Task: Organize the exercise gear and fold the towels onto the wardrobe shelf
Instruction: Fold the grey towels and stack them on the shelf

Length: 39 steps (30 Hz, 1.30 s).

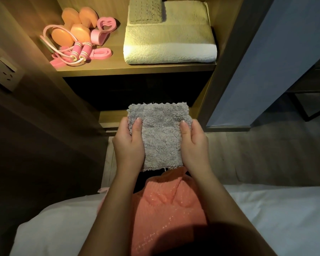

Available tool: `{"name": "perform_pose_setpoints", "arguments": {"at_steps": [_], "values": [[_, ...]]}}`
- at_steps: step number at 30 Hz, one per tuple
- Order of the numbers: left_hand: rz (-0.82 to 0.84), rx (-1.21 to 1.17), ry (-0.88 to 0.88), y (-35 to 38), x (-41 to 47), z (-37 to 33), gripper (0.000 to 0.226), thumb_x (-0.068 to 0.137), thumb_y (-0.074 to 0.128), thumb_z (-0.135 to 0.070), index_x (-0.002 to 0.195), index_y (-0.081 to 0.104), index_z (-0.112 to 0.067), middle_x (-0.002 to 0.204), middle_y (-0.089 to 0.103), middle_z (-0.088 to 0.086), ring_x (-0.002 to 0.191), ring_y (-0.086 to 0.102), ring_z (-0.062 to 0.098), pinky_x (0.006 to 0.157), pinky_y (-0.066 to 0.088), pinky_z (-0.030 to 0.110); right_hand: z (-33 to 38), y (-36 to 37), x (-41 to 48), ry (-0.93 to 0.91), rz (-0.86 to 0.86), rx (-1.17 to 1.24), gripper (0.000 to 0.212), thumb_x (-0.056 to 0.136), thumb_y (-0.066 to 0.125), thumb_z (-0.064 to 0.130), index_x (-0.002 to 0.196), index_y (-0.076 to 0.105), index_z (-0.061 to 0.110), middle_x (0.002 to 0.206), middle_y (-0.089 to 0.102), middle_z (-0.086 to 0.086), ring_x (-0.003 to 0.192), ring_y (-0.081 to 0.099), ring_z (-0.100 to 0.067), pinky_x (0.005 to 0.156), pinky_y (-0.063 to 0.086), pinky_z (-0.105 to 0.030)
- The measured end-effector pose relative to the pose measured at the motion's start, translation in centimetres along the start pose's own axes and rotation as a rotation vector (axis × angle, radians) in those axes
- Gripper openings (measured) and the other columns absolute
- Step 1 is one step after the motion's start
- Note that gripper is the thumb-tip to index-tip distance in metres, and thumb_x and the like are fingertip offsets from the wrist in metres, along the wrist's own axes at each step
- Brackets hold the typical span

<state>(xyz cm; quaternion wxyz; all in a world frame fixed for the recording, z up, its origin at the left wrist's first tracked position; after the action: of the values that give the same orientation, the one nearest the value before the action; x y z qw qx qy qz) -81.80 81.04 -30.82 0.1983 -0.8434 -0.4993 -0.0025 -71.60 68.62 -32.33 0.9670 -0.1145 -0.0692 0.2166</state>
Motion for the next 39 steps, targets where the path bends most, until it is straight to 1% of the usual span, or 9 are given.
{"name": "perform_pose_setpoints", "arguments": {"at_steps": [4, 8, 13, 18, 22, 27, 31, 36, 39], "values": [[0.126, 0.009, 0.105, 0.2, 1.4, -0.9, 0.015, 0.099, 0.049, -0.029, 0.089, 0.054, -0.019, 0.071, 0.056, -0.005, 0.065, 0.052, 0.004, 0.056, 0.04, 0.02, -0.5, 0.4, 2.4, 0.165, 0.17, 0.059, 0.031, 0.098, 0.042, 0.049, 0.096, 0.058, 0.022, 0.088, 0.058, 0.012, 0.071, 0.052, 0.007, 0.062, 0.041, -0.011], [0.148, 0.019, 0.183, 0.7, 4.2, -1.1, 0.027, 0.097, 0.047, -0.037, 0.092, 0.055, -0.012, 0.077, 0.057, 0.002, 0.067, 0.055, 0.018, 0.056, 0.042, 0.031, 0.4, 1.2, 5.5, 0.115, 0.083, 0.048, 0.036, 0.101, 0.045, 0.036, 0.093, 0.051, 0.001, 0.078, 0.048, 0.0, 0.066, 0.044, -0.003, 0.061, 0.037, -0.026], [0.035, -0.017, 0.087, 2.6, 9.0, -0.4, 0.033, 0.099, 0.05, -0.032, 0.076, 0.043, -0.01, 0.063, 0.037, 0.0, 0.055, 0.032, 0.005, 0.05, 0.027, 0.026, 2.5, 2.1, 10.2, -0.046, -0.054, 0.006, 0.026, 0.102, 0.044, 0.024, 0.078, 0.038, 0.015, 0.064, 0.032, 0.007, 0.053, 0.031, -0.001, 0.051, 0.03, -0.018], [0.002, -0.078, 0.005, 5.1, 16.8, 0.3, 0.032, 0.1, 0.049, -0.034, 0.082, 0.051, -0.007, 0.069, 0.042, 0.005, 0.06, 0.036, 0.009, 0.057, 0.032, 0.029, 2.3, 3.6, 17.2, 0.111, 0.156, 0.143, 0.035, 0.099, 0.049, 0.037, 0.093, 0.057, 0.003, 0.075, 0.05, -0.011, 0.071, 0.049, -0.011, 0.063, 0.041, -0.027], [0.044, -0.047, 0.065, 7.5, 24.0, -0.9, 0.036, 0.101, 0.046, -0.034, 0.092, 0.054, 0.0, 0.08, 0.056, 0.018, 0.069, 0.048, 0.026, 0.064, 0.041, 0.042, 2.7, 4.8, 23.7, 0.017, 0.19, 0.013, 0.024, 0.097, 0.053, 0.028, 0.084, 0.048, 0.01, 0.067, 0.038, 0.0, 0.056, 0.037, -0.005, 0.055, 0.03, -0.025], [0.154, -0.108, -0.074, 11.4, 32.7, -0.8, 0.011, 0.092, 0.042, -0.024, 0.086, 0.042, -0.015, 0.056, 0.043, 0.002, 0.04, 0.04, 0.019, 0.041, 0.033, 0.026, 3.9, 6.8, 32.9, -0.049, 0.044, -0.051, 0.008, 0.102, 0.042, 0.029, 0.104, 0.044, 0.022, 0.067, 0.044, 0.007, 0.054, 0.041, -0.002, 0.053, 0.032, -0.023], [0.023, 0.059, -0.005, 13.6, 38.9, 0.1, 0.008, 0.101, 0.046, -0.022, 0.096, 0.045, -0.016, 0.075, 0.052, -0.009, 0.064, 0.047, 0.003, 0.046, 0.029, 0.023, 4.4, 9.2, 39.4, -0.066, -0.044, -0.138, 0.005, 0.104, 0.036, 0.028, 0.102, 0.036, 0.023, 0.072, 0.046, 0.006, 0.062, 0.044, -0.006, 0.053, 0.023, -0.036], [-0.042, 0.166, 0.202, 15.3, 45.8, 0.8, 0.014, 0.102, 0.043, -0.022, 0.093, 0.041, -0.011, 0.083, 0.055, 0.012, 0.077, 0.054, 0.034, 0.06, 0.034, 0.034, 4.4, 12.1, 45.7, -0.136, -0.153, -0.194, 0.014, 0.104, 0.034, 0.02, 0.109, 0.043, 0.012, 0.071, 0.043, 0.001, 0.059, 0.041, -0.017, 0.057, 0.019, -0.031], [-0.091, 0.205, 0.234, 16.2, 49.6, 1.0, 0.019, 0.102, 0.04, -0.024, 0.103, 0.051, -0.009, 0.075, 0.05, 0.001, 0.085, 0.06, 0.035, 0.068, 0.038, 0.029, 4.7, 13.7, 48.9, -0.129, -0.191, -0.172, 0.022, 0.104, 0.033, 0.017, 0.118, 0.046, 0.006, 0.074, 0.041, -0.001, 0.073, 0.043, -0.025, 0.062, 0.026, -0.029]]}}
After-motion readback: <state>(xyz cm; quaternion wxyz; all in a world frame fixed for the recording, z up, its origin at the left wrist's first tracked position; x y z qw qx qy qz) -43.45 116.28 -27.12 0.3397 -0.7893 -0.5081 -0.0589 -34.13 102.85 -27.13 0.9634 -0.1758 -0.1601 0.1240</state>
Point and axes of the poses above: each hand's wrist, its own x-axis towards the middle knuckle, its own y-axis out of the palm, z = x × y, the point moved 3 cm from there along x, towards the middle knuckle
